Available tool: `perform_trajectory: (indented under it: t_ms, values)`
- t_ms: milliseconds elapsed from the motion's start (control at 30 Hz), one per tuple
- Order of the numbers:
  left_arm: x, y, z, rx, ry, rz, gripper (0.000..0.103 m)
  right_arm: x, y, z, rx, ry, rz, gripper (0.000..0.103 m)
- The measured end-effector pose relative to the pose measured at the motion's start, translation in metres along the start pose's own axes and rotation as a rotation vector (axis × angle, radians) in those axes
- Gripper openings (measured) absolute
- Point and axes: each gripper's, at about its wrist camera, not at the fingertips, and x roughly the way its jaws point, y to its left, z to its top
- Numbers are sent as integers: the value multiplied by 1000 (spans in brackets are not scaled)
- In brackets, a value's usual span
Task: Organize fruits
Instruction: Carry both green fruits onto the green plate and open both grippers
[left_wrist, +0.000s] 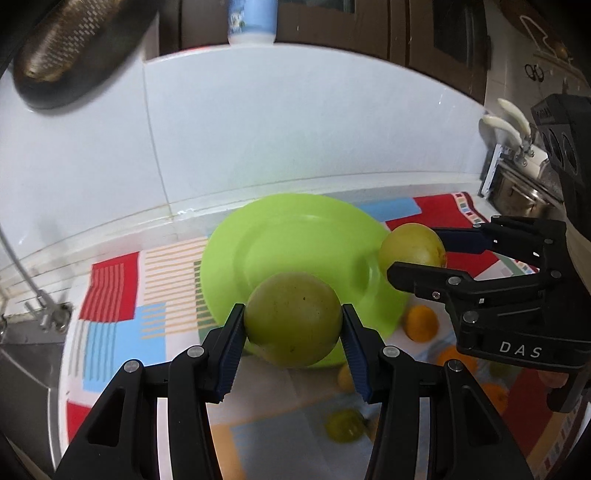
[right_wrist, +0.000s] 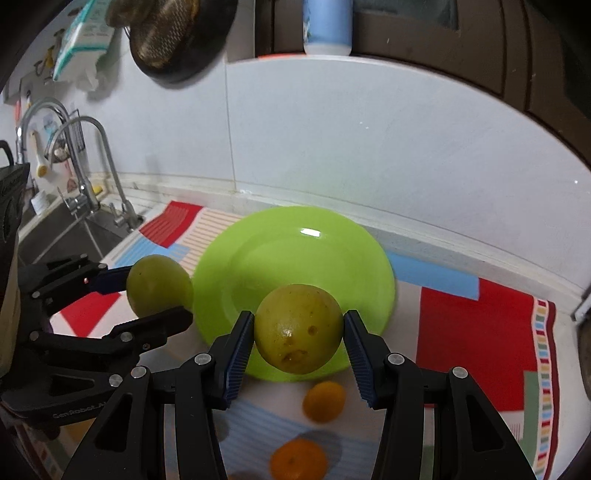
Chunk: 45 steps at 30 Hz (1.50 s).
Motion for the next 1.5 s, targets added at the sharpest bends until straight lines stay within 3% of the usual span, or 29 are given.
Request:
perform_trajectory:
  t_ms: [533,900,1000,1367,1500]
  values:
    - [78,11,9,34,106,-43,50,77,-22,2,-14,139,36,50]
    - [77,6,8,86,120,-6,49,78,-19,-3,-18,148,51,50]
    - [76,8,8,88,134,-11,48,81,-22,-7,27,183,106,49]
    - [70,10,1,77,163,-27,48,77,-15,-13,19,212,115,49]
    - [69,10,6,84,165,0,54,78,-19,-11,41,217,116,50]
